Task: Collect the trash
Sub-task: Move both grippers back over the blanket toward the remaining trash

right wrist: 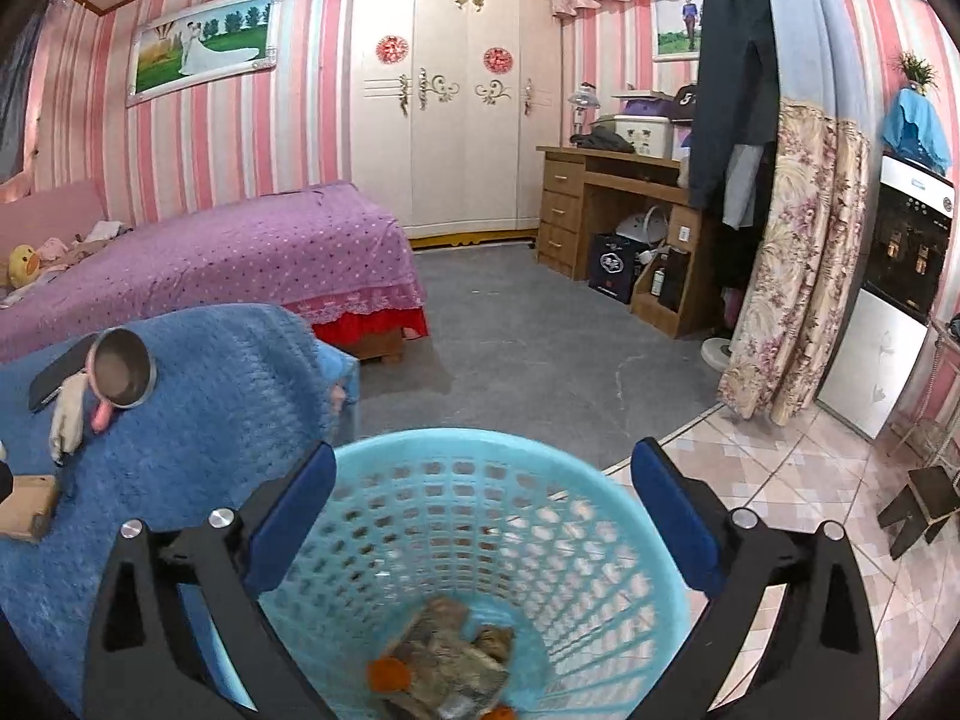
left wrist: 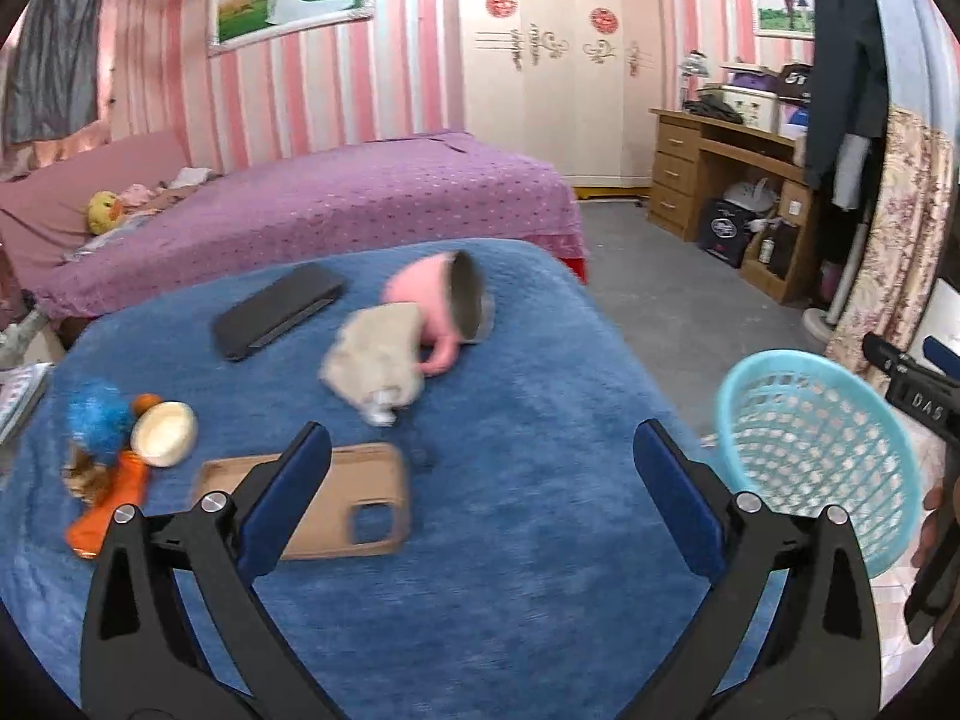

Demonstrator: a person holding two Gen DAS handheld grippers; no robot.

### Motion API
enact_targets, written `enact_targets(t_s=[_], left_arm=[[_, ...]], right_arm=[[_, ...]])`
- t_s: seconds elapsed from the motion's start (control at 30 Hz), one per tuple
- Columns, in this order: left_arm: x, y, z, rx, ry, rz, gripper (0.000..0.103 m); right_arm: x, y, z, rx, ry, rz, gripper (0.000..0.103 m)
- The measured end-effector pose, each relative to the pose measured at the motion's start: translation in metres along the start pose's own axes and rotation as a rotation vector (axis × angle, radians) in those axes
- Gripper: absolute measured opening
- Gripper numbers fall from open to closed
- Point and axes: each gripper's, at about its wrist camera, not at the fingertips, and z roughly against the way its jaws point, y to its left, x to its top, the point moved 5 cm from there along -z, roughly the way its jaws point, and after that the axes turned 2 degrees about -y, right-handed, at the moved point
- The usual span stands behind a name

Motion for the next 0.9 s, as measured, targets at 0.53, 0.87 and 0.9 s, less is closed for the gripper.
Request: enact_targets(t_s=[0.53,0.87,0.9], left_arm=[[-0.016,0.165,0.008,0.155,0.016,0.171,0.098],[-0.045,0.243,-0.003,0.248,0.085,0.176,0.097],[-0.049,0.25,-0.004,0.259,0.093,0.176,0.097]], right_arm=[[-0.015,0.124,0.011,0.15,0.032,0.086,0.097],[-0.033,0.179,0.008,0.229,0.079,0.11,0.097],[-0.036,0.187,0.009,0.232,0.082,0.133,0.097]])
